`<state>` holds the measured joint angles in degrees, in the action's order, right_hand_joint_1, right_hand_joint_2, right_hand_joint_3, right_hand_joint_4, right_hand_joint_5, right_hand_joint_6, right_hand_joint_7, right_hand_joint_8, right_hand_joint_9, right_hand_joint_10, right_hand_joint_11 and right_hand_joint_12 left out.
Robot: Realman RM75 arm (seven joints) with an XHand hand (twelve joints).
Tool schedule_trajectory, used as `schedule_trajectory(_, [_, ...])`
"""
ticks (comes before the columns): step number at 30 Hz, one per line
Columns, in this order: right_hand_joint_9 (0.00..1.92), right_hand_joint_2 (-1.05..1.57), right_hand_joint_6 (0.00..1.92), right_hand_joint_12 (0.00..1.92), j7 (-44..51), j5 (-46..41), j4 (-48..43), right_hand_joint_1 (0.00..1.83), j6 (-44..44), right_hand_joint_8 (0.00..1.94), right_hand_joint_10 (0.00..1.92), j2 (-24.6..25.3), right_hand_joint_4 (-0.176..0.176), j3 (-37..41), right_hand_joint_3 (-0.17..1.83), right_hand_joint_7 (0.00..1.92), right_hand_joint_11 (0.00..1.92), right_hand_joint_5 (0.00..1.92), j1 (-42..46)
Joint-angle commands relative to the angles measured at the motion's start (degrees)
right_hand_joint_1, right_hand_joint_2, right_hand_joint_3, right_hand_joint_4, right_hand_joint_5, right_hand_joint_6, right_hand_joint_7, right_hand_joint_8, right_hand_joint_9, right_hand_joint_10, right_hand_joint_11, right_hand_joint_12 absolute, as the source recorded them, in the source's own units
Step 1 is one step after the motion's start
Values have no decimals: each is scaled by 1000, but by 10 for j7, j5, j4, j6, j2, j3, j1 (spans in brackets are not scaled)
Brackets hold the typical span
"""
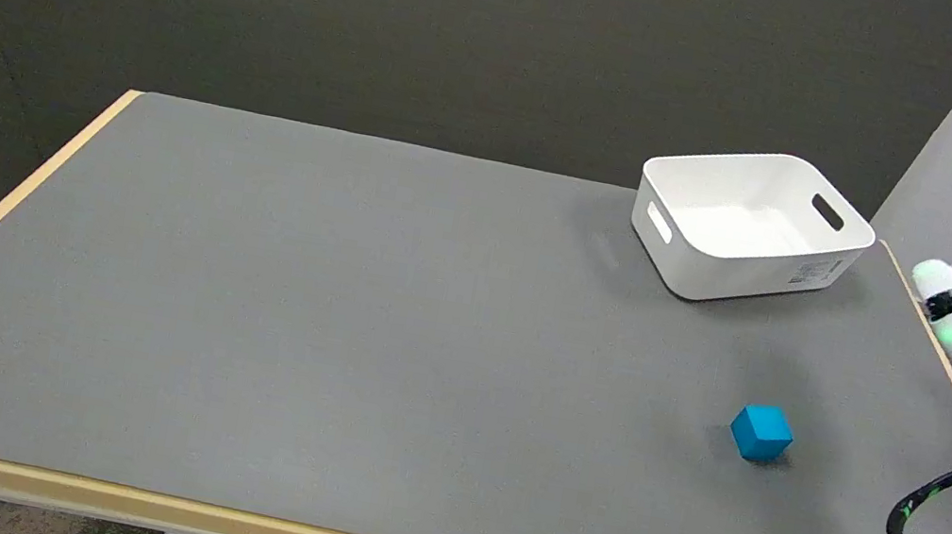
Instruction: Pick up blue wooden cube.
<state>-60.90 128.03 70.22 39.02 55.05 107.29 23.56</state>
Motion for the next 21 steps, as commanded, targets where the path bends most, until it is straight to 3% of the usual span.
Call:
schedule_trajectory(1, [-1, 617, 126, 782, 13, 94, 10, 277, -21, -1, 106, -45, 72, 20, 1004, -1, -1, -1, 46])
schedule_trajectory(10, [17, 611, 246, 888, 13, 177, 141, 311, -101, 158, 315, -49, 77, 42, 1022, 30, 3, 37, 159])
schedule_trajectory(17, [43, 595, 307, 922, 38, 189, 264, 355, -160, 137, 377, 50, 66, 110, 1013, 78, -1, 67, 253])
schedule_trajectory(21, [56, 608, 384, 927, 62, 212, 266, 395, -161, 220, 460, 100, 68, 119, 1028, 100, 9, 87, 256])
